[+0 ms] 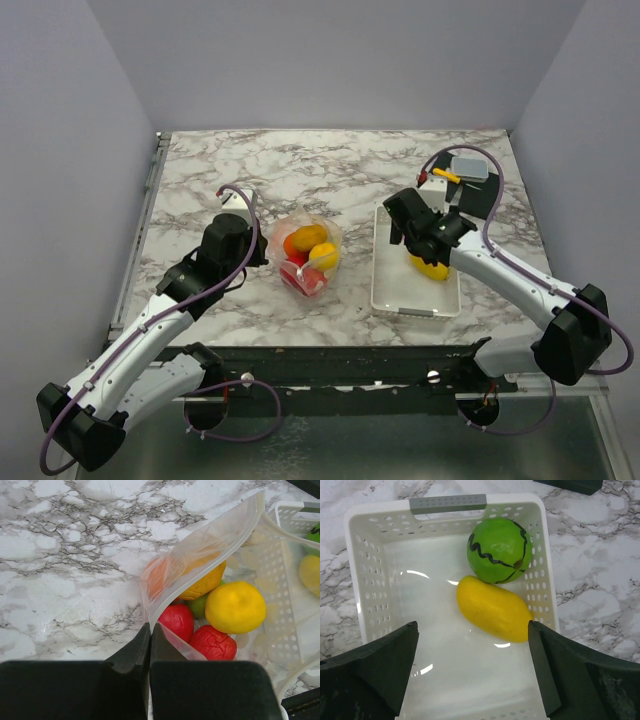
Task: Place the food in the zip-top bag and seal the zipper
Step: Pick up the fake fruit from the bin.
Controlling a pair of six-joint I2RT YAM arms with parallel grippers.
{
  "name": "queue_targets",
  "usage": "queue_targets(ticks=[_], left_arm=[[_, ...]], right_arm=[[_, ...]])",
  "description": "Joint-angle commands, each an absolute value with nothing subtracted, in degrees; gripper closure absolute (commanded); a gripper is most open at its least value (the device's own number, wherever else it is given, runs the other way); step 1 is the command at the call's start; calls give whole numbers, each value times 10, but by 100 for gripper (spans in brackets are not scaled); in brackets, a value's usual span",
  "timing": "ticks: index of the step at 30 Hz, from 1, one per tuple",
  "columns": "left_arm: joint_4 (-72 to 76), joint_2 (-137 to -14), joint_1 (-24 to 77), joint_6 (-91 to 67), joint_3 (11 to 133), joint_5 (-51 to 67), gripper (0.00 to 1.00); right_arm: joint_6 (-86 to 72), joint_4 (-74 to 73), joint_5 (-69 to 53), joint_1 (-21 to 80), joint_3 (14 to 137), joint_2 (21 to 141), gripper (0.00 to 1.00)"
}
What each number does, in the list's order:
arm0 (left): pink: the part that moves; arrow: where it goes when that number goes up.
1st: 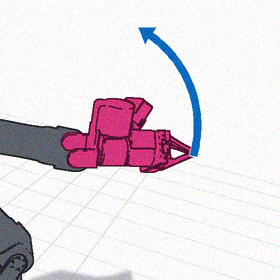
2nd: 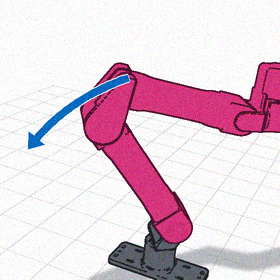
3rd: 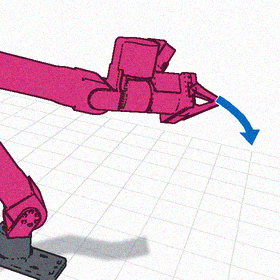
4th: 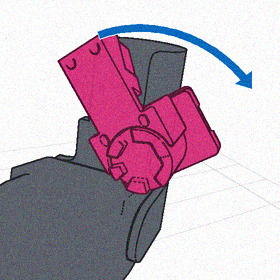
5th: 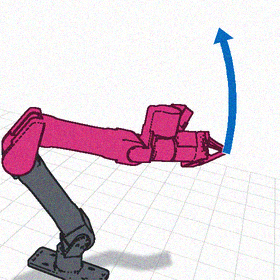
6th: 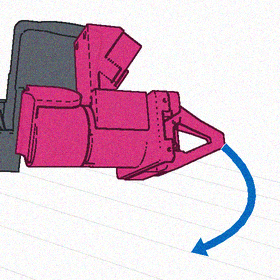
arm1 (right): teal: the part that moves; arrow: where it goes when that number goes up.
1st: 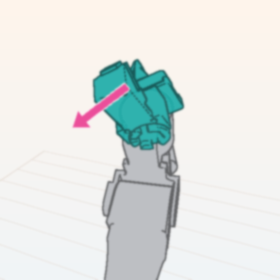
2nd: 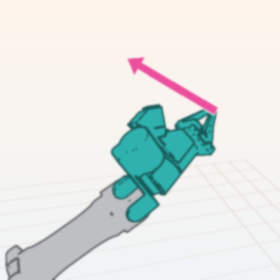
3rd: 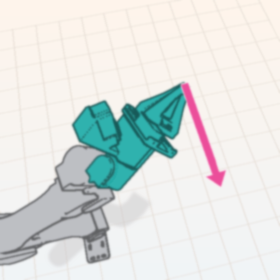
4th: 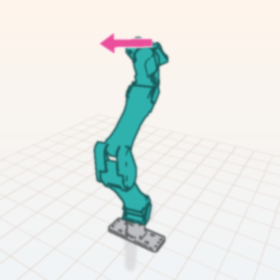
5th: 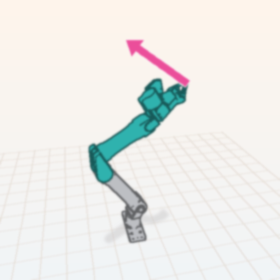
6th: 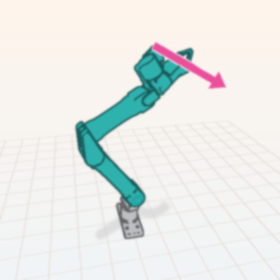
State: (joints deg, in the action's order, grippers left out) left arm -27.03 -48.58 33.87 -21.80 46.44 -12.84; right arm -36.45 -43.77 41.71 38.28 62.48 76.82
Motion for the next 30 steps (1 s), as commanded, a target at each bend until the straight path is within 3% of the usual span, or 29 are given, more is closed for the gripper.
queue_targets(ticks=[1, 30], left_arm=[[-265, -480, 338, -212, 458, -116, 100], [-265, -488, 337, -210, 458, -115, 100]], right_arm=[[-343, -405, 425, 356, 629, 787, 1], [-307, -312, 350, 219, 665, 940, 0]])
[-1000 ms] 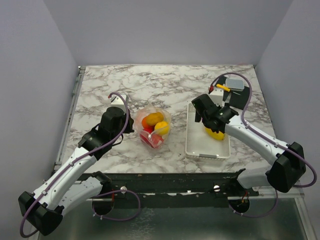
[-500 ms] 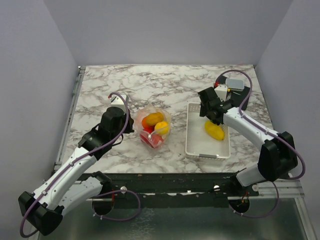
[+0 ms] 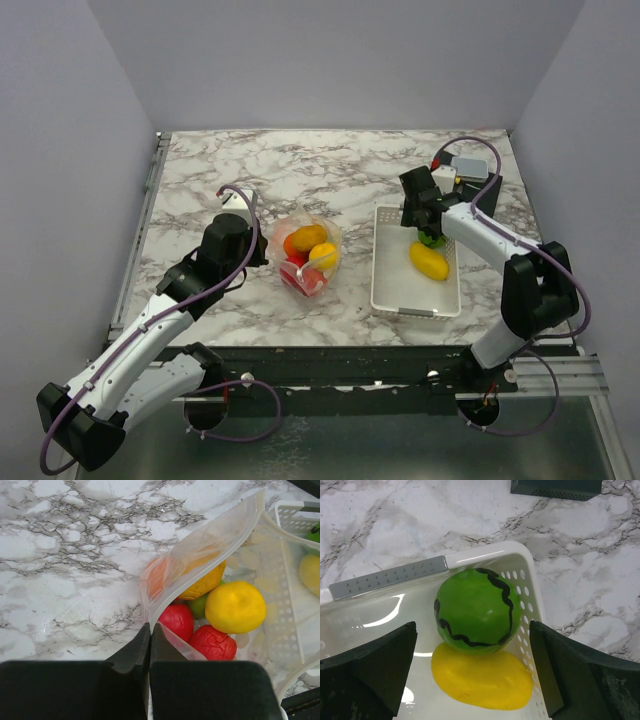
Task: Place the food in the zip-top bag and seal the zipper
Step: Pick up the fake fruit from the bin.
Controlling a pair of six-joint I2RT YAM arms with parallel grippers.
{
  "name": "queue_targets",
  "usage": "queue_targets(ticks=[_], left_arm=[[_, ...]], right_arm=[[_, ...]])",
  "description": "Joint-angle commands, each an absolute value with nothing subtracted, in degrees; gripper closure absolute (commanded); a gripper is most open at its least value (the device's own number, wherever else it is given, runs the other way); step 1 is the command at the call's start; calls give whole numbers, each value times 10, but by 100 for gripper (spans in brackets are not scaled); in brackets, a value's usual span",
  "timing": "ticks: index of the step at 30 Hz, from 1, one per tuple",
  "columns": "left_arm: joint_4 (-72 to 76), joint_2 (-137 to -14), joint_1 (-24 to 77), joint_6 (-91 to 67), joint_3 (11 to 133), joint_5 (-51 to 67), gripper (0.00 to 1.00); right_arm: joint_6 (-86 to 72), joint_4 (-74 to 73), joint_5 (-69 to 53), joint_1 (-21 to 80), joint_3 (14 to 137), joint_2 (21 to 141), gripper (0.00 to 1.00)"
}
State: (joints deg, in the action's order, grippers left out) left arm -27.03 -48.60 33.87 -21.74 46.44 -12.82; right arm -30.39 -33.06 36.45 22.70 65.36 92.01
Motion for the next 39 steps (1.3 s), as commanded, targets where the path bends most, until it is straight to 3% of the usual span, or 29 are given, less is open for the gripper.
queue_targets(ticks=[1, 14, 18, 27, 33, 36, 39], left_arm=[[-265, -488, 337, -209, 458, -115, 100], [-265, -493, 337, -208, 459, -115, 100], [-265, -496, 336, -208, 459, -113, 100], [-265, -498, 335, -208, 459, -111, 100], [-265, -498, 335, -209, 459, -110, 100], [-264, -497, 335, -208, 458, -109, 100], [-265, -497, 334, -208, 458, -110, 100]], right_arm=[[-309, -310, 348, 218, 665, 943, 0], [-312, -298, 358, 211, 662, 981, 1], [-312, -293, 357, 211, 657, 985, 6], [-307, -282, 343, 211, 642, 979, 35], [-298, -282, 327, 211, 637, 957, 64], [-296, -285, 320, 210, 637, 938, 73], [-292, -287, 308, 211, 636, 915, 75]])
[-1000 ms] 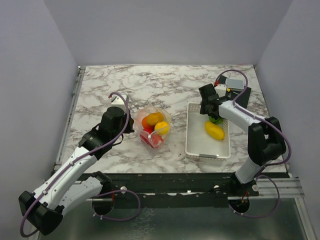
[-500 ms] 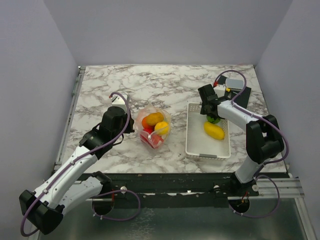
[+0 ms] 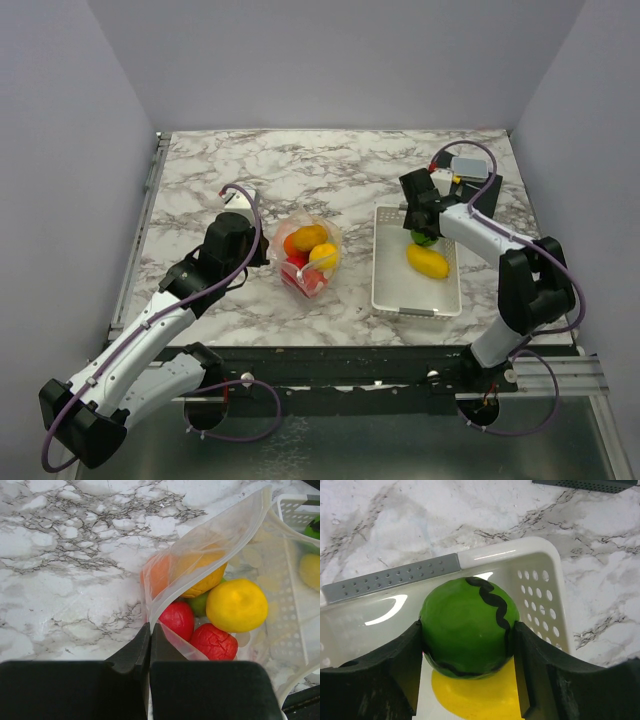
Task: Place the food in the zip-top bag and seal the zipper
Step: Pick up the fake fruit from the bin.
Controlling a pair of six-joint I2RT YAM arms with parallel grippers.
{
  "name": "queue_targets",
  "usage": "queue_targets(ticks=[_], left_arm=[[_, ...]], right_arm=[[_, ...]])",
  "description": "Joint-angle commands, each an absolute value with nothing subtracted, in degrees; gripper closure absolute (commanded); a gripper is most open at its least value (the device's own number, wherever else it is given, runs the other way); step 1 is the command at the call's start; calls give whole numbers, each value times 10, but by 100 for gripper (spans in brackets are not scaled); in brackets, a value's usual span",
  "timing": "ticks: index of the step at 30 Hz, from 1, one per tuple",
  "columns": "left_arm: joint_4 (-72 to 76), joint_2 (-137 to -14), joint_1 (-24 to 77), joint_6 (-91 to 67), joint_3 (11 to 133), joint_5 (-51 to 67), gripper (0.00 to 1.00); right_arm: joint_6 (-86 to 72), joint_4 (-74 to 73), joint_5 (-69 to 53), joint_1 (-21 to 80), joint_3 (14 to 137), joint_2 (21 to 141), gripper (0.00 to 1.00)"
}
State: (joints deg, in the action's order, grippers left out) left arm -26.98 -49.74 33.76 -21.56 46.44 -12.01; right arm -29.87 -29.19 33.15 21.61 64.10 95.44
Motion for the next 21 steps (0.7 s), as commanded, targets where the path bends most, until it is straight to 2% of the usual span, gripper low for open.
queue_targets(ticks=[1, 12, 21], left_arm=[[-265, -497, 334, -208, 458, -109, 100], [-265, -496, 334, -208, 458, -107, 100], [-265, -496, 333, -209, 458, -108, 100]], right_arm=[[-292, -289, 306, 211, 635, 907, 75], [-268, -272, 234, 212, 617, 790, 75], [-245, -260, 123, 223, 628, 704, 75]])
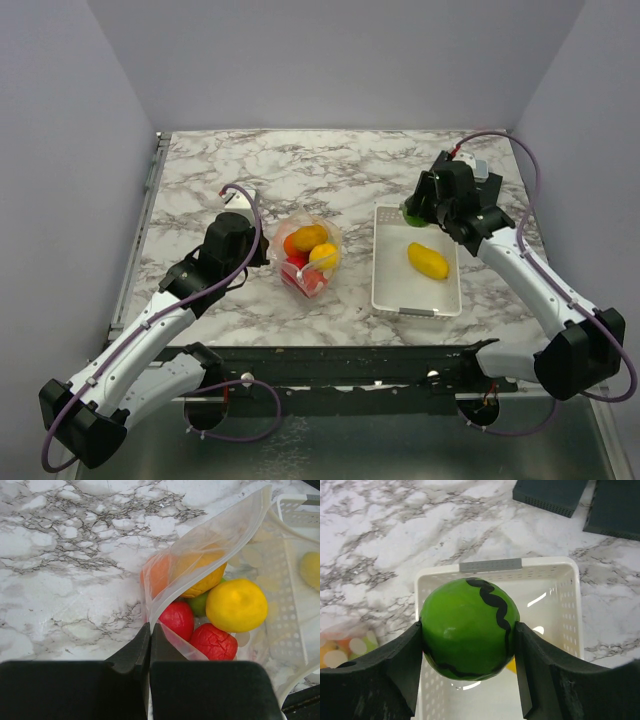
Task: Place the food in the zip-top bag and seal the zipper
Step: Pick up the fake fruit from the bin, then place the fake fruit in the zipper food storage bag.
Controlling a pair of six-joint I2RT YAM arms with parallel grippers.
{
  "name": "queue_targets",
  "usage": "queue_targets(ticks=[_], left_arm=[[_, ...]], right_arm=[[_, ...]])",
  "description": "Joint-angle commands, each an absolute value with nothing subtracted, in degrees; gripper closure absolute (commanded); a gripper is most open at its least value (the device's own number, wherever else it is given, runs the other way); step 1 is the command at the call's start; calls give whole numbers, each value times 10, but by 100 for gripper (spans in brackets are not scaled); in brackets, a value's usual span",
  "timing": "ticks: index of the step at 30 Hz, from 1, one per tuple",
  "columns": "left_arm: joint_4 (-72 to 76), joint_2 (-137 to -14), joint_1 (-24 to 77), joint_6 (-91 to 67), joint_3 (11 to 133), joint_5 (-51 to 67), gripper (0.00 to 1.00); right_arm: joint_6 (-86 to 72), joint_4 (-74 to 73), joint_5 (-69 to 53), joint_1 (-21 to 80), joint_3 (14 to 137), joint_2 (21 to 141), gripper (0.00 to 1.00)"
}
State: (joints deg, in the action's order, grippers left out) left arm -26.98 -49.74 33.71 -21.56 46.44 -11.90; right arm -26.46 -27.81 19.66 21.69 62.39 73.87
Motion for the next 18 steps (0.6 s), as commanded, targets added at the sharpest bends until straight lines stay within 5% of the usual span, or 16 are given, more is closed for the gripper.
queue_targets(ticks=[1, 10, 18], left_arm=[[-265, -497, 333, -209, 457, -108, 100], [-265, -496, 333, -210, 457, -109, 100], [-265, -494, 333, -211, 456, -109, 100]], right_arm=[[-244, -261, 112, 226, 631, 696, 76], [-240, -231, -12, 273, 652, 643, 76], [-231, -221, -2, 369, 695, 648, 76]])
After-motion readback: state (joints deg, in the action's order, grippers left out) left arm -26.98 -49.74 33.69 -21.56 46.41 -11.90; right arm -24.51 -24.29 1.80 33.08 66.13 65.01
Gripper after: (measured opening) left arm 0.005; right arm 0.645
